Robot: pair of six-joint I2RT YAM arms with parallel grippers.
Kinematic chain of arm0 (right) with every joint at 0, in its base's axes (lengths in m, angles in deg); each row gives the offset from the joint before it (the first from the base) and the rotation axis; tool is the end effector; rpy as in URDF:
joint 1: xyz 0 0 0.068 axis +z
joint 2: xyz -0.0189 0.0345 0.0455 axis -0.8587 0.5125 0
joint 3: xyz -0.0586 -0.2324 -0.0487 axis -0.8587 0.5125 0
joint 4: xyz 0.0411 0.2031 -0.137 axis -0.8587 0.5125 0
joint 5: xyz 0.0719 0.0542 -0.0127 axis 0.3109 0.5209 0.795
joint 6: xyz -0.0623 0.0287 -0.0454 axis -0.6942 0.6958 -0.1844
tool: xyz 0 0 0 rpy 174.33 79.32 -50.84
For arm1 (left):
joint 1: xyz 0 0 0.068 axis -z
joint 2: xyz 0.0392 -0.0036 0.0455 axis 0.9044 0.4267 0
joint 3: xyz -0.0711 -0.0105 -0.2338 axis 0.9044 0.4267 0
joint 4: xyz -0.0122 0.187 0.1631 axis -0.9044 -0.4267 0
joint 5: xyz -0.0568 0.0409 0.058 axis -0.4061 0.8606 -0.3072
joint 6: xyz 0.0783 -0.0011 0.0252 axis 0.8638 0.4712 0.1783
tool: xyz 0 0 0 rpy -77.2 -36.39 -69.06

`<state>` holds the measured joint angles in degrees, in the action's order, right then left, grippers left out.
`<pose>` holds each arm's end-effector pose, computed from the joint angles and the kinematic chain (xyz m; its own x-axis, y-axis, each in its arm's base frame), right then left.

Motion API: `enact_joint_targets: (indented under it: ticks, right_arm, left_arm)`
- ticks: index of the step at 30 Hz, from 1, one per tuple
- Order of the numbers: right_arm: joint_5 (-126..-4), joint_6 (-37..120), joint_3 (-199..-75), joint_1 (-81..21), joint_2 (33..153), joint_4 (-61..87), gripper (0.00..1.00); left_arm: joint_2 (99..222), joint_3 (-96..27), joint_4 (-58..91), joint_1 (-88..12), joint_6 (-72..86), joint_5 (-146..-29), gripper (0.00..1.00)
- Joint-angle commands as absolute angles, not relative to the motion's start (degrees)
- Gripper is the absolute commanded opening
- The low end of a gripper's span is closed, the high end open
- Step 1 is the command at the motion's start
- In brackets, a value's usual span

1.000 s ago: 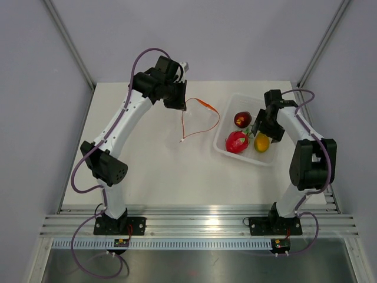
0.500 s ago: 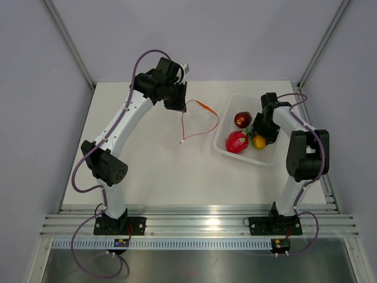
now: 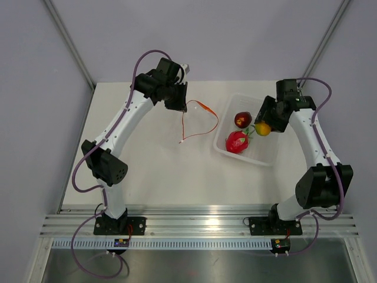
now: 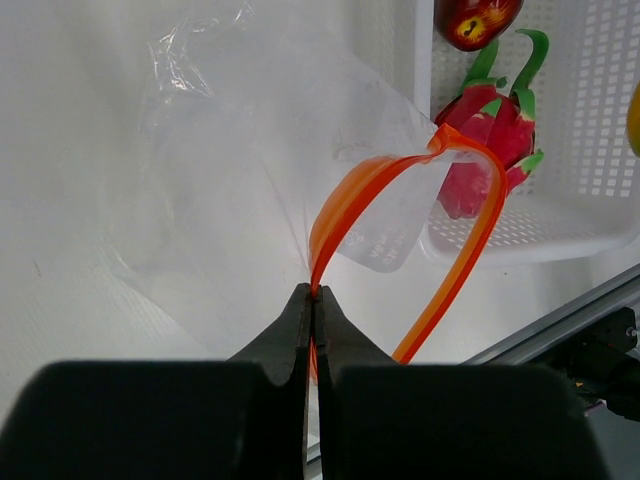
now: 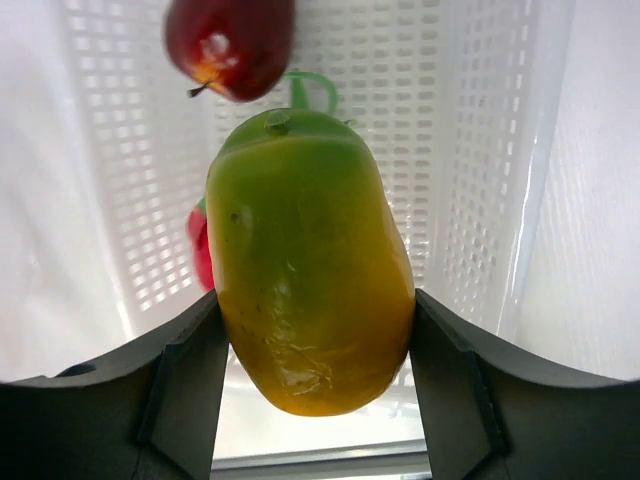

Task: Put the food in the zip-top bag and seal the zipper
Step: Place the fake fruit in the zipper food storage bag.

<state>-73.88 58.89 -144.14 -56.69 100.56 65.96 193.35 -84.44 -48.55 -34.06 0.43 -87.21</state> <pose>0.3233 0.0120 0.2579 -0.8005 0.3714 -0.4704 0.3234 0.9285 0.1828 0.3380 -0.2122 0.3379 -0.8055 0.1135 -0.5816 0.3458 0.8870 -0.3059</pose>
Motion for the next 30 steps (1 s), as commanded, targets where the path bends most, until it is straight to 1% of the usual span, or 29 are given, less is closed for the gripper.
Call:
enact_joint_targets:
  ticks: [1,4,7,9,14,21,25,30]
  right_arm:
    - [-68.8,57.4,-149.9,-56.9,96.7,69.5,0.48]
    - [-65.8,57.5,-152.2,-56.0,94.9,70.2,0.47]
    - [-63.4,58.8,-151.9,-53.9,91.6,67.6,0.47]
    - [-63.3,59.9,-152.7,-50.5,90.8,67.3,0.47]
    - [-64.7,63.4,-158.9,-39.7,94.2,68.1,0.47]
    - [-59.7,66.8,-162.3,-30.0,100.5,61.5,0.47]
    - [-58.0,66.1,-165.7,-26.3,106.4,61.5,0.47]
    - [-55.0,66.5,-165.1,-26.2,110.2,59.5,0.48]
  left_arm:
    - [191.3,-84.1,-46.2,-34.2,0.3,-88.2,0.0]
    - [191.5,-84.2,-45.7,-34.2,0.4,-88.8,0.0]
    - [191.3,-82.9,-44.4,-34.2,1.0,-89.7,0.0]
    - [191.4,-82.2,-43.0,-34.2,0.7,-89.5,0.0]
    - [192.5,-83.6,-44.1,-34.1,0.7,-90.9,0.0]
    - [192.3,-83.8,-44.3,-34.1,0.6,-91.2,0.0]
    - [192.0,-83.7,-44.1,-34.1,0.3,-91.8,0.0]
    - [191.1,-83.5,-43.6,-34.0,0.3,-92.3,0.0]
